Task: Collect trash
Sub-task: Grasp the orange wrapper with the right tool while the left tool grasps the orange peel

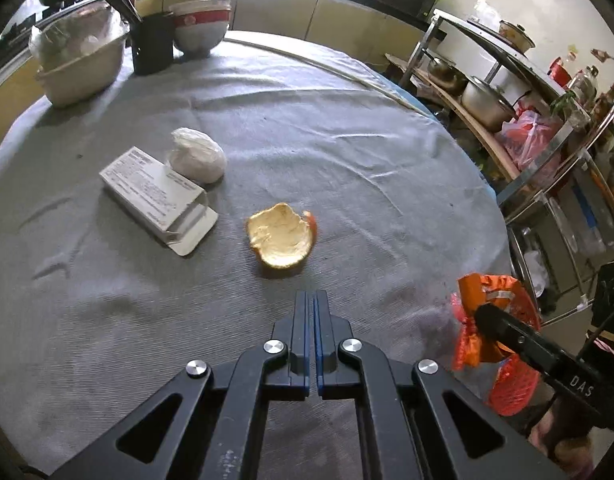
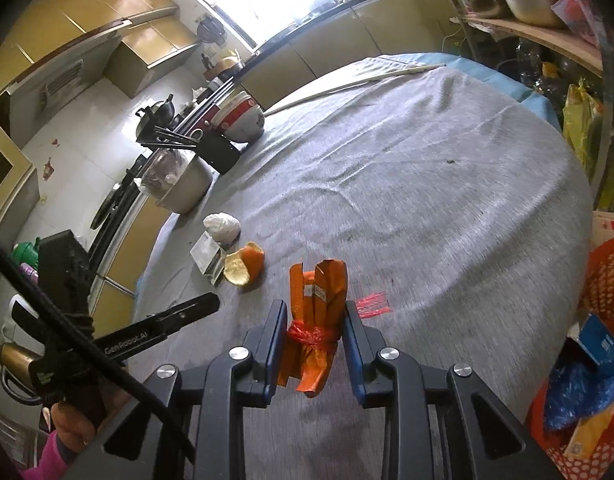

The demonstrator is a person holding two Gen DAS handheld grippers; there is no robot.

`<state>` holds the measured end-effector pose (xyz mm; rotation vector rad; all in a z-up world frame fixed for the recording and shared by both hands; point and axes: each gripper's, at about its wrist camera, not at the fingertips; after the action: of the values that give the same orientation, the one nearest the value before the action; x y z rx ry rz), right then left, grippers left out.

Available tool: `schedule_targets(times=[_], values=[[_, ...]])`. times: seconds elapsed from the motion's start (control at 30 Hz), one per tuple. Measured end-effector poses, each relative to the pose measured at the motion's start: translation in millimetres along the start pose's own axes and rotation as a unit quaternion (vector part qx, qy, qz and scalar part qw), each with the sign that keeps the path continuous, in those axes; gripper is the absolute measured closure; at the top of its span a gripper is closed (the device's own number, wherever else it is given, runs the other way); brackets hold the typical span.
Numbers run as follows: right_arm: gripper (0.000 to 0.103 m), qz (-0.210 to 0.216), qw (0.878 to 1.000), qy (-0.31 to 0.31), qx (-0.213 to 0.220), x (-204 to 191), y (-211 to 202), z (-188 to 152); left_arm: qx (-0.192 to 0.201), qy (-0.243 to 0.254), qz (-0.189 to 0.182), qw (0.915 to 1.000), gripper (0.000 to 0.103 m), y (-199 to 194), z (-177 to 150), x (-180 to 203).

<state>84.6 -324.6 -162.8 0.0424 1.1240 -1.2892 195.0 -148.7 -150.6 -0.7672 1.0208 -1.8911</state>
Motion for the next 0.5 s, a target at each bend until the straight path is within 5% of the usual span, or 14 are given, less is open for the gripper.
schedule_targets(times=[0.07,0.2,0.23,0.5], values=[[0.073,0.000,1.000,-0.002,-0.001,-1.4,-2.6,-4.1,-0.001,-0.008,0.013,0.9999,0.099,-0.3,2.1,-6.1],[0.073,0.007,1.000,-0.003,-0.007,-3.9,-1.9,-12.9,-0.003,-0.017,0.037,0.9992,0.043,9.4,11.6,-8.9],[0.073,0.008,1.000,-0.004,-0.007,-4.0,-1.8,-13.8,-0.003,-0.017,0.045,0.9988,0.039,13.1,14.2,-7.4],[0.073,0.011,1.000,-0.003,-0.002,2.2,-5.7,-13.1,-0.018,0.000,0.068,0.9975,0.039,47.6,39.4,17.3]])
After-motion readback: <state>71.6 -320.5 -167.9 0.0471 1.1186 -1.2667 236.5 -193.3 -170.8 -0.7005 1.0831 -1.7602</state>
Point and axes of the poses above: each gripper's, at about its wrist camera, not at the fingertips, and y roughly the way its jaws point, x to its right, z to its top, and after that the axes turned 10 degrees about z, right-handed
